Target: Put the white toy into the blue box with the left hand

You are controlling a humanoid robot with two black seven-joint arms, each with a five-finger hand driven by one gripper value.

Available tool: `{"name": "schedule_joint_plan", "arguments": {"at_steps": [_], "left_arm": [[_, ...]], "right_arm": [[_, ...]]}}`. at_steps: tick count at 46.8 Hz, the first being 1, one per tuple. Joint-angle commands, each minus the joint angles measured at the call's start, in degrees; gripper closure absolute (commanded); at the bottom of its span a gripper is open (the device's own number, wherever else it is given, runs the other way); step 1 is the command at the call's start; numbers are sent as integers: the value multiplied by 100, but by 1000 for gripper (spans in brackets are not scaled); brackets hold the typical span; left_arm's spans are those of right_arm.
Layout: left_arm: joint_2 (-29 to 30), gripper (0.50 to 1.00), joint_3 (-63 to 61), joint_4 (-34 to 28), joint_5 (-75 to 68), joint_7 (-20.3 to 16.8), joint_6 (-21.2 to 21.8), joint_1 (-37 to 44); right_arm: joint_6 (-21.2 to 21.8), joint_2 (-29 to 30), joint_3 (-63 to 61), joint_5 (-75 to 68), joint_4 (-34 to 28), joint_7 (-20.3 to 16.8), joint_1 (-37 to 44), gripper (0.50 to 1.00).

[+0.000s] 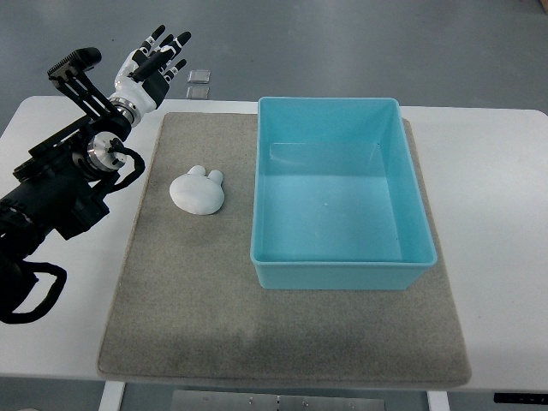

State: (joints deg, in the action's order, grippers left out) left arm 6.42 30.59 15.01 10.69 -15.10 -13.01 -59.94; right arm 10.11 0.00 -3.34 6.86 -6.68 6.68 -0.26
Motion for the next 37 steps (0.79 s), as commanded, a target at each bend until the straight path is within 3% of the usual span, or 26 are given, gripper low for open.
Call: {"name": "schedule_joint_plan", "arguments": {"at_steps": [1,18,27,37], "left_arm": [[34,519,0,98,-181,15,0,-9],[658,521,-140,783,-1929,68,9,-27],[1264,521,-825,1662,-2800,77,-44,-88],[2108,519,-2389,3050,-3424,68,-62,-457]], "right_arm": [[0,0,0,-1,0,0,0,564],[0,0,0,-1,0,0,0,564],[0,0,0,-1,0,0,0,564],[0,0,0,-1,0,0,0,564]]}}
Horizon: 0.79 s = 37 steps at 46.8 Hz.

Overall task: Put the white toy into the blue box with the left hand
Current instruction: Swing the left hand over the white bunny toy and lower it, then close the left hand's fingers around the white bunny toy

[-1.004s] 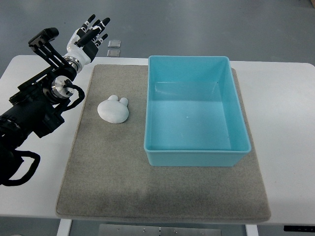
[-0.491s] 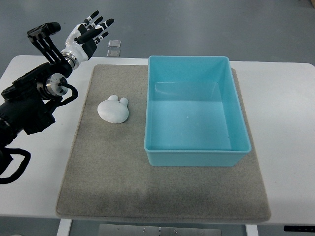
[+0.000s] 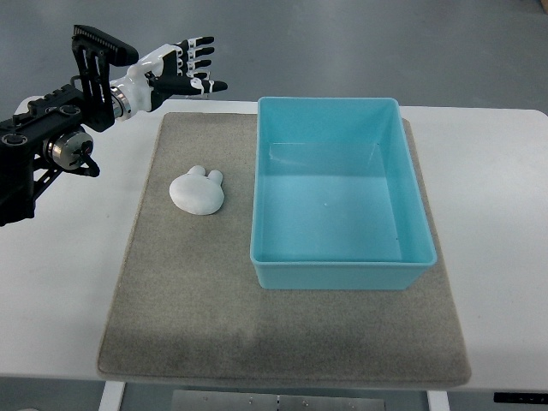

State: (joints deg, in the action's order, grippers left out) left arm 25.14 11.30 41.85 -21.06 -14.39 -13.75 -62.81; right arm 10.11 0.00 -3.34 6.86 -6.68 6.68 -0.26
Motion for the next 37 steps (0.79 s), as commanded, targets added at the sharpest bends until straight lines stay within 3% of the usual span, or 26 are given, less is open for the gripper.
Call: {"name": "schedule_joint_plan", "arguments": {"at_steps": [1,22,37], "left_arm": [[307,519,-609,490,-345,-2,4,-231],[1230,516,-1191,1976,-2718,-11,-76,-618],[1283,516,-1217,2143,-3949,-90,-76,-697]], "right_arm": [[0,0,0,-1,0,0,0,564],[0,0,0,-1,0,0,0,564],[0,0,0,-1,0,0,0,564]]}}
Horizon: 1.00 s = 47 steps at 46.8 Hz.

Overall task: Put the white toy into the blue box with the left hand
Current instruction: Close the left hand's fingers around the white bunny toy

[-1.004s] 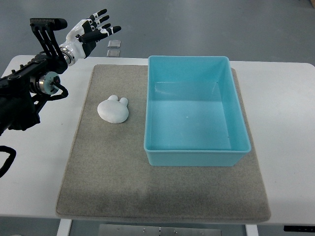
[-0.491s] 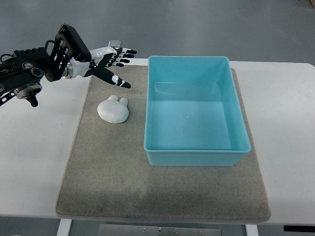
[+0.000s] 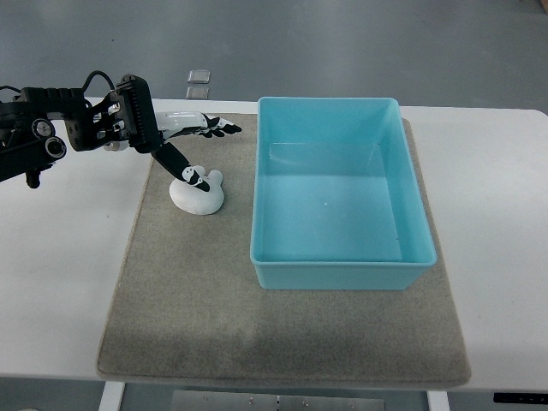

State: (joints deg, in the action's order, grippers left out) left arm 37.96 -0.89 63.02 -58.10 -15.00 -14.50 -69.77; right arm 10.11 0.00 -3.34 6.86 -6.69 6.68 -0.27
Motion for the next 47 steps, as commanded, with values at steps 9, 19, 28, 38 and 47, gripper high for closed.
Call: {"name": "schedule_joint_plan", "arguments": {"at_steps": [9,19,28,38,47], "left_arm": [[9,516,1,79,-509,-38,-201,-10],[36,516,1,62,-518,-38,-597,-221],[106,516,1,62,-588,-91,-799,-388],[80,519,1,62,-1062,-91,-791,-336],[45,521,1,18,-1317,-91,-747,-309]], "right_arm": [[0,0,0,0,1,0,0,564],[0,0,0,0,1,0,0,564],[0,0,0,0,1,0,0,564],[0,0,0,0,1,0,0,564],[0,0,0,0,1,0,0,564]]}}
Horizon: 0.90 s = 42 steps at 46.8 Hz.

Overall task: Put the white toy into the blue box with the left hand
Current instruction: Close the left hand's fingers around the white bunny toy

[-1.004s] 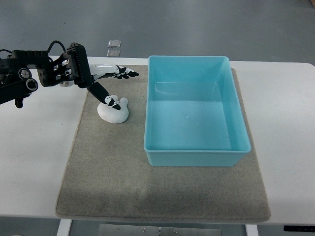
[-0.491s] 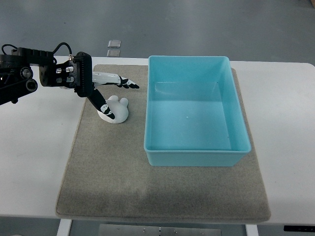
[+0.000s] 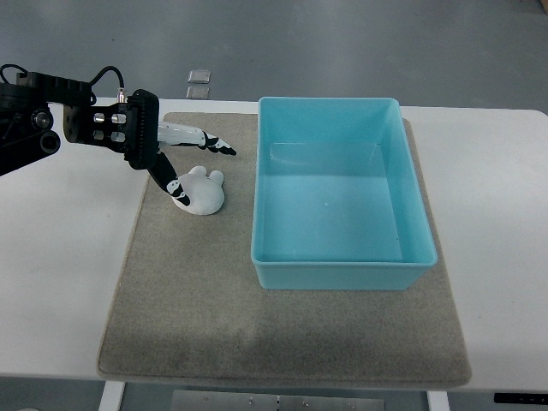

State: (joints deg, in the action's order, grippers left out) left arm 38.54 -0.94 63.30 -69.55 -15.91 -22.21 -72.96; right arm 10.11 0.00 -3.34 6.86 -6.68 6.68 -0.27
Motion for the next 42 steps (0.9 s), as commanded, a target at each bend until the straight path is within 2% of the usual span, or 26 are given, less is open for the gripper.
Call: {"name": "schedule_joint_plan", "arguments": {"at_steps": [1,24,42], "left_arm": [[-13,521,6,-11,-260,1,24,19],[-119,527,-73,-37,-920,1,59,107],[-145,527,-82,-37,-937,1,261,107]], "right_arm": [[0,0,0,0,0,0,0,564],[0,0,0,0,0,0,0,564],[0,0,0,0,0,0,0,564]]}}
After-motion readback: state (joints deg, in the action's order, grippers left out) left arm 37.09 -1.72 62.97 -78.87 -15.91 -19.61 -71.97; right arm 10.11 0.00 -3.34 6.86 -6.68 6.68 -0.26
